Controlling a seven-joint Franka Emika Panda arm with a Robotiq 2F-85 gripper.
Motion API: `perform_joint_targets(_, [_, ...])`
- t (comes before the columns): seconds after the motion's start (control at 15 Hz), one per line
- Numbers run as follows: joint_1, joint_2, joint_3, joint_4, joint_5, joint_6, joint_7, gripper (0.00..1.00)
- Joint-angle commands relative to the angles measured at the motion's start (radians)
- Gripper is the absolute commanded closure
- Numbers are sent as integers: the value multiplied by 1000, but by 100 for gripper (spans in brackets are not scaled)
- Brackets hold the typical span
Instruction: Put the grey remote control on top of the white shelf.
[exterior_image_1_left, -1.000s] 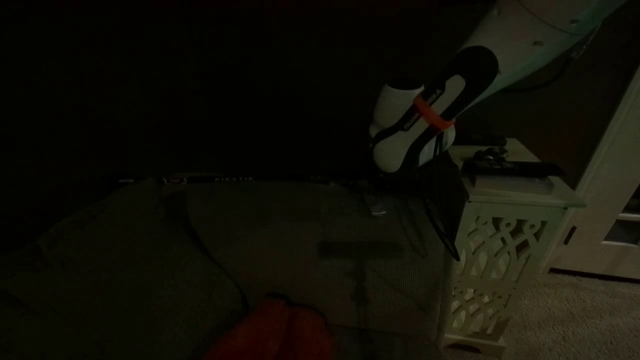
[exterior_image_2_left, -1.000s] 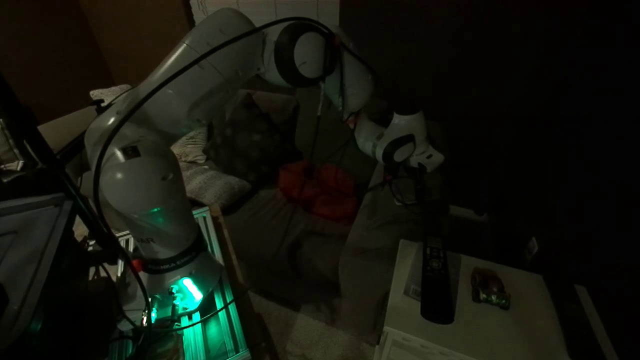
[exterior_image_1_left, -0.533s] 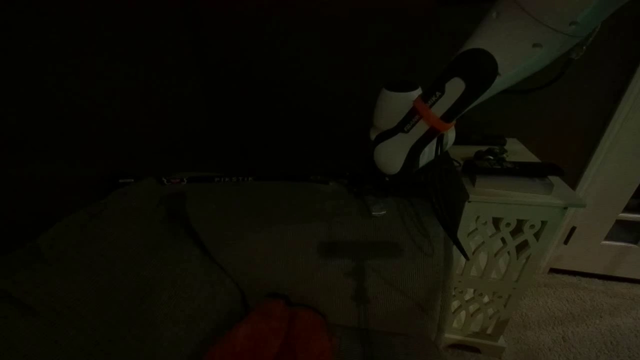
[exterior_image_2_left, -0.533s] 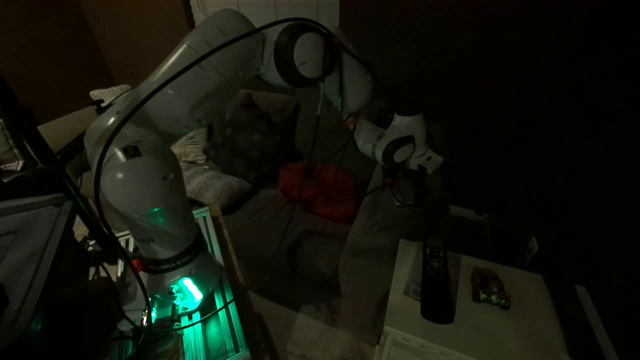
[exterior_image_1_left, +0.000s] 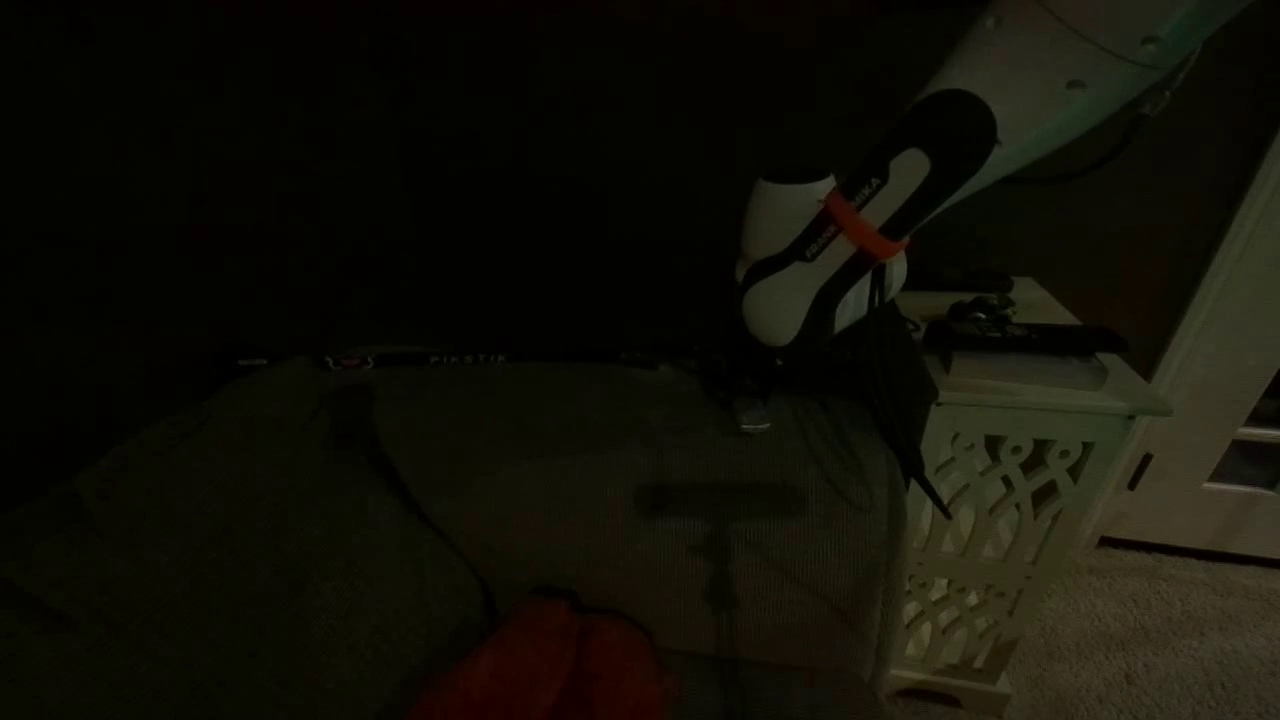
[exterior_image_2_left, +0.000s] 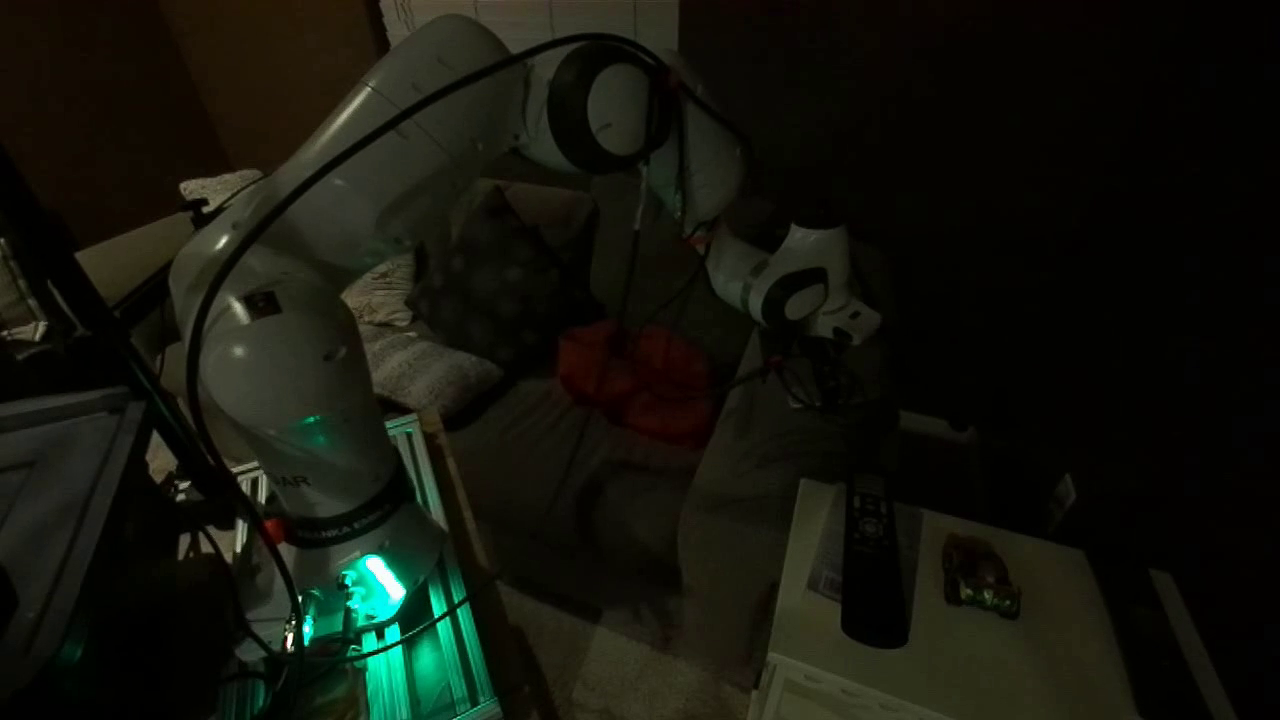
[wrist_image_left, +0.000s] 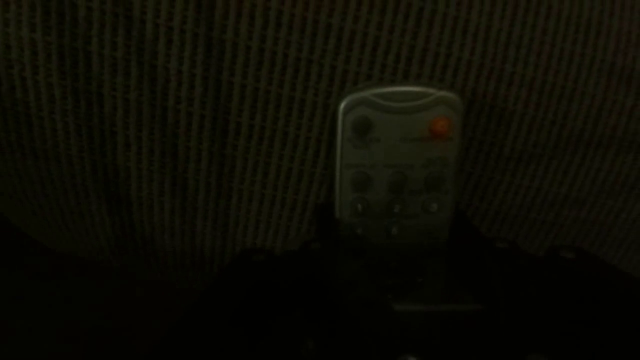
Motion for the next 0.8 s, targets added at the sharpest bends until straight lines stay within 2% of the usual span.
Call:
perform_joint_targets(0.0, [-28, -113, 35, -53, 24, -82, -28, 71])
perform_joint_targets(0.33, [-83, -354, 55, -192, 40, -193, -37, 71])
perform_joint_targets(0.53, [-87, -495, -2, -305, -17, -174, -1, 71])
perform_joint_targets(0.73, [-126, -602, -59, -398, -36, -198, 43, 71])
